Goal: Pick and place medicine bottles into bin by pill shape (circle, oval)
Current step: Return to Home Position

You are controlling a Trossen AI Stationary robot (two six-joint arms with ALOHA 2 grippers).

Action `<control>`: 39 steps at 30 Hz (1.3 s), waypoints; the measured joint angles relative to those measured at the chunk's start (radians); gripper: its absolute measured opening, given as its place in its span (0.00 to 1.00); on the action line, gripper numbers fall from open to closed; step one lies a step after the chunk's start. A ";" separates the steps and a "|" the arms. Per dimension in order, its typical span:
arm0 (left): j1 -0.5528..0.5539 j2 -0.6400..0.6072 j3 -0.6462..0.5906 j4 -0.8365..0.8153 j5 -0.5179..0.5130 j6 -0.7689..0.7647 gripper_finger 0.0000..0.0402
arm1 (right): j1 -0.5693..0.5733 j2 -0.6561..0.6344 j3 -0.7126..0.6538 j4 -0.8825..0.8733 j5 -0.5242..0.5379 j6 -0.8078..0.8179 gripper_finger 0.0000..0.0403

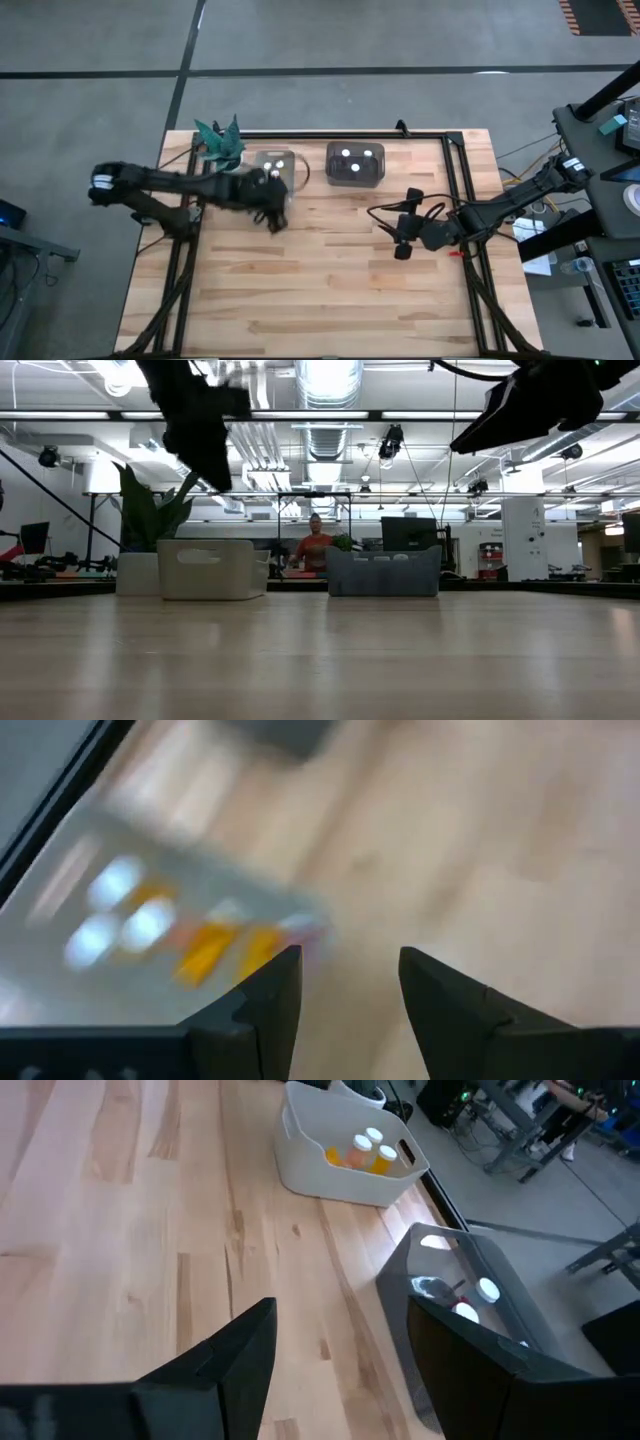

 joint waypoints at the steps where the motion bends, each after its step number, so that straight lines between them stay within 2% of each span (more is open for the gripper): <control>1: -0.052 -0.021 -0.011 0.038 0.000 0.034 0.38 | 0.000 -0.017 -0.018 0.019 0.000 -0.016 0.53; 6: -0.278 -0.131 -0.114 0.281 0.000 0.159 0.38 | 0.000 -0.121 -0.117 0.132 -0.005 -0.079 0.53; 10: -0.355 -0.238 -0.227 0.479 -0.026 0.215 0.32 | 0.000 -0.222 -0.206 0.210 -0.029 -0.126 0.53; 17: -0.355 -0.446 -0.421 0.662 -0.028 0.297 0.16 | 0.000 -0.399 -0.314 0.284 -0.032 -0.176 0.53; 24: -0.353 -0.656 -0.570 0.719 -0.029 0.324 0.02 | 0.000 -0.544 -0.391 0.311 -0.044 -0.206 0.53; 39: -0.353 -0.992 -0.832 0.807 -0.078 0.336 0.00 | 0.000 -0.800 -0.488 0.314 -0.058 -0.296 0.53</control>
